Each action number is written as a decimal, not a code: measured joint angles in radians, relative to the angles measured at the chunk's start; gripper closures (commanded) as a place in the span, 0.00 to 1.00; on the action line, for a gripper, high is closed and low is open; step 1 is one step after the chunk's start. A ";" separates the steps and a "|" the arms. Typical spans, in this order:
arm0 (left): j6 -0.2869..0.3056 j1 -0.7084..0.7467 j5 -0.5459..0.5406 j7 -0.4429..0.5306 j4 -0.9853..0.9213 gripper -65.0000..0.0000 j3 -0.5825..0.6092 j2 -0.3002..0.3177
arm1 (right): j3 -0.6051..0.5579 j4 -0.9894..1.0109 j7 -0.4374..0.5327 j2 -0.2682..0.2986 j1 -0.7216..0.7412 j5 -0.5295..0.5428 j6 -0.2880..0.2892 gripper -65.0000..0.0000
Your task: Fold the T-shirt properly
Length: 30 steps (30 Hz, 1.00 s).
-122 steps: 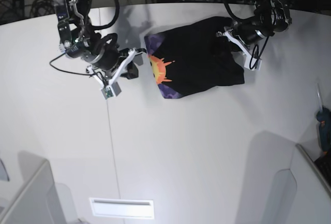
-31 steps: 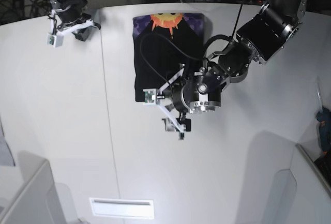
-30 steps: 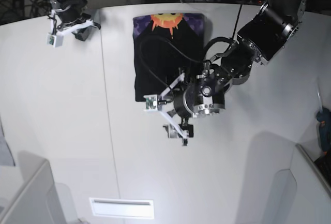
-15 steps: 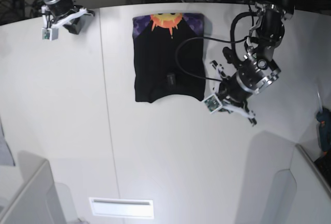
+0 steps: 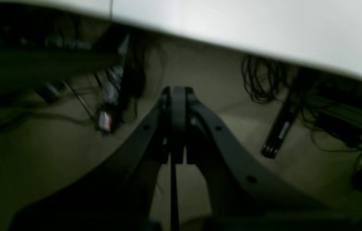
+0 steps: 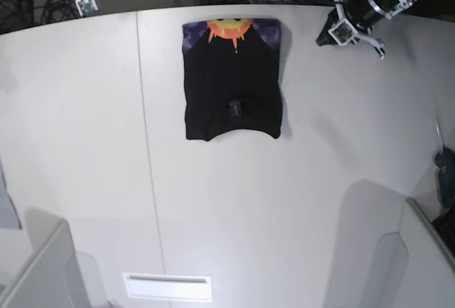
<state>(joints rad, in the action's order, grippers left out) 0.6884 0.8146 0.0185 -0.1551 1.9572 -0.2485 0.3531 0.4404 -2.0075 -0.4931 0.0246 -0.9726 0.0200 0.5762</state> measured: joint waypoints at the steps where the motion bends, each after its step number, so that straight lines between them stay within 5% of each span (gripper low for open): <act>1: 0.001 0.042 -0.001 0.014 0.000 1.00 -0.008 -0.017 | 0.000 0.000 -0.005 0.000 -0.022 -0.001 0.018 1.00; 7: 0.000 0.239 0.007 0.050 -0.021 1.00 -0.043 -0.083 | -0.003 0.051 -0.309 0.157 -0.015 0.059 0.079 1.00; 10: 0.001 0.273 0.000 0.070 -0.085 1.00 -0.037 -0.116 | -0.045 0.140 -0.325 0.217 -0.006 0.104 0.088 1.00; 14: -0.072 0.280 0.011 0.087 -0.280 1.00 -0.032 -0.130 | -0.203 0.325 -0.245 0.301 0.031 0.112 0.091 1.00; 18: -0.135 0.218 0.002 0.238 -0.543 1.00 0.058 -0.137 | -0.325 0.501 -0.166 0.359 0.087 0.109 0.090 1.00; 25: -0.221 -0.008 -0.001 0.357 -1.043 1.00 0.232 -0.146 | -0.492 0.890 -0.017 0.344 0.262 0.099 0.080 1.00; 30: -0.220 -0.212 -0.013 0.423 -1.355 1.00 0.341 -0.146 | -0.568 1.179 0.198 0.290 0.371 0.108 -0.122 1.00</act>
<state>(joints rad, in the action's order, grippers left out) 0.4679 0.6029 0.0059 0.2676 0.6022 0.0925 0.2070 -0.1272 -0.8288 -0.2947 0.3145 -0.6014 0.1280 0.4541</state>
